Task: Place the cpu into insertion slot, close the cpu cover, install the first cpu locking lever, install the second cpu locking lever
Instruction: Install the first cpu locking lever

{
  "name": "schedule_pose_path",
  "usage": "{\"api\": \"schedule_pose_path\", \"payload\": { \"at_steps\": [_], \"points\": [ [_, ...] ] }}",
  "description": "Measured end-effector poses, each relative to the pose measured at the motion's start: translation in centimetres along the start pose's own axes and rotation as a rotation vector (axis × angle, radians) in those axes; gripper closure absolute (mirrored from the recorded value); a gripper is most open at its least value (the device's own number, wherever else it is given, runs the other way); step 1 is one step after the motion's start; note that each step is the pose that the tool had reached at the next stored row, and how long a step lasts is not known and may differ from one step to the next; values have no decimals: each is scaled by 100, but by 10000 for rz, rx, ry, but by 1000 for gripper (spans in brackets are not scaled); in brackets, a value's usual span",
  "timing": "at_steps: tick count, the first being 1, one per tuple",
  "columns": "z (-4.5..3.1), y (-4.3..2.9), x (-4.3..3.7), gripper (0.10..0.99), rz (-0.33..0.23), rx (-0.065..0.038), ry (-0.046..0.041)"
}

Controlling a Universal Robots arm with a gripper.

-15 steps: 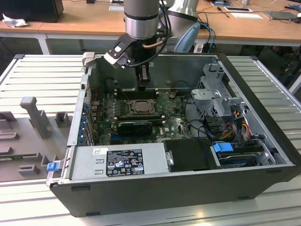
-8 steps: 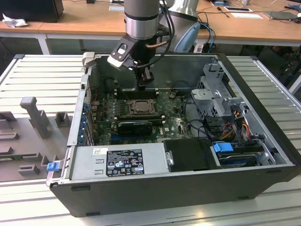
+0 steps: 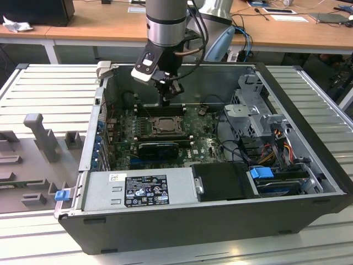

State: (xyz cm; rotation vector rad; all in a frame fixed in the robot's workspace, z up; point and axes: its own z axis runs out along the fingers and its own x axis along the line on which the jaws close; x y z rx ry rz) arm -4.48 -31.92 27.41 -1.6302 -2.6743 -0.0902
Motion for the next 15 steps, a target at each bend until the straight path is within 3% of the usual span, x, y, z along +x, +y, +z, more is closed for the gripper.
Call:
{"api": "schedule_pose_path", "payload": {
  "at_steps": [5, 15],
  "points": [
    [10, 0, 0, 980, -1310, 46, 61],
    [28, 1, -2, 980, -3329, 143, 159]
  ]
}}
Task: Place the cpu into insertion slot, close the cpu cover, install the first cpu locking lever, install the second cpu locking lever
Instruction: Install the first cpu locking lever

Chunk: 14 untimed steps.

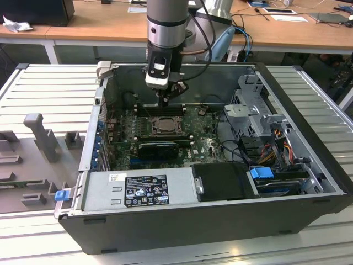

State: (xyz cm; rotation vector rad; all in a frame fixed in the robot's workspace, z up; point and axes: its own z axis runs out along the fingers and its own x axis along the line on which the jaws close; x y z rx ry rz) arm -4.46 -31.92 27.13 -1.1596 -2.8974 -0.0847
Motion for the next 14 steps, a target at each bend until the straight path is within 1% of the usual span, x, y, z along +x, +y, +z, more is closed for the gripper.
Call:
{"api": "schedule_pose_path", "payload": {
  "at_steps": [6, 13, 14],
  "points": [
    [0, 0, 0, 980, -1223, 46, 53],
    [0, 0, 0, 980, -1917, 73, 83],
    [0, 0, 0, 980, -2138, 81, 92]
  ]
}}
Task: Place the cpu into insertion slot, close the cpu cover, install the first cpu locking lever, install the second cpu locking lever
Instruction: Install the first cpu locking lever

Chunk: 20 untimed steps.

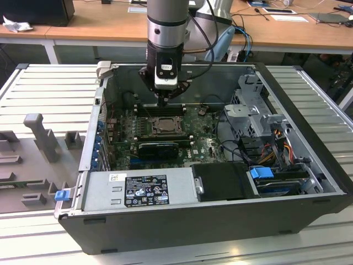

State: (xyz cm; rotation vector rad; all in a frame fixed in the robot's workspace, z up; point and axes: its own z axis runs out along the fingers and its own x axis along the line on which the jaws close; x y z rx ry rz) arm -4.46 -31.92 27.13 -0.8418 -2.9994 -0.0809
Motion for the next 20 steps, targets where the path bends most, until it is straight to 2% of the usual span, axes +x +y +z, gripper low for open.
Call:
{"api": "schedule_pose_path", "payload": {
  "at_steps": [3, 14, 19, 20],
  "points": [
    [0, 0, 0, 980, -679, 26, 30],
    [0, 0, 0, 980, -1851, 70, 80],
    [2, 0, 0, 980, -3010, 116, 129],
    [4, 0, 0, 980, -3336, 111, 99]
  ]
}}
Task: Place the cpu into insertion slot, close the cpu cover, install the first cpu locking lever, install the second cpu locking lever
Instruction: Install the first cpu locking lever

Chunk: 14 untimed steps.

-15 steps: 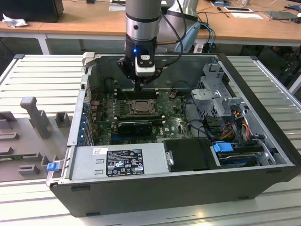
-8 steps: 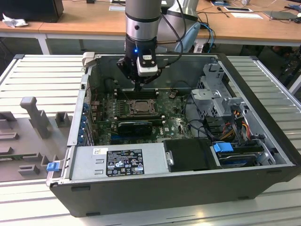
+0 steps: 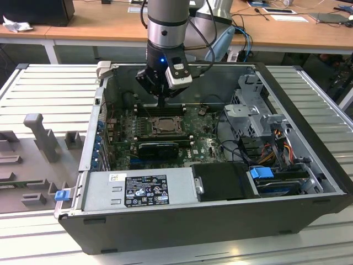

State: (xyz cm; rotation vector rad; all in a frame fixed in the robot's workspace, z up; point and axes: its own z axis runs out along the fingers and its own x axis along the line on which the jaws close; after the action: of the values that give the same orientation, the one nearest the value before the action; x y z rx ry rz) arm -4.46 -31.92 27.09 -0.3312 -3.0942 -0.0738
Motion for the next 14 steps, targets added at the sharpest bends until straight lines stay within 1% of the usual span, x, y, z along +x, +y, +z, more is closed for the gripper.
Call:
{"api": "schedule_pose_path", "payload": {
  "at_steps": [1, 2, 3, 5, 7, 9, 11, 13, 14],
  "points": [
    [3, 0, 0, 980, -131, -17, -85],
    [5, 0, -1, 980, -224, -28, -144],
    [9, 0, -1, 980, -453, -41, -219],
    [14, -1, -1, 980, -830, -36, -223],
    [22, -1, -1, 980, -1256, -27, -202],
    [28, -1, -1, 980, -1846, -12, -173],
    [32, -1, -1, 980, -2280, -5, -154],
    [35, -3, 3, 980, -2581, 2, -139],
    [36, -5, 11, 980, -2623, 2, -137]
  ]
}}
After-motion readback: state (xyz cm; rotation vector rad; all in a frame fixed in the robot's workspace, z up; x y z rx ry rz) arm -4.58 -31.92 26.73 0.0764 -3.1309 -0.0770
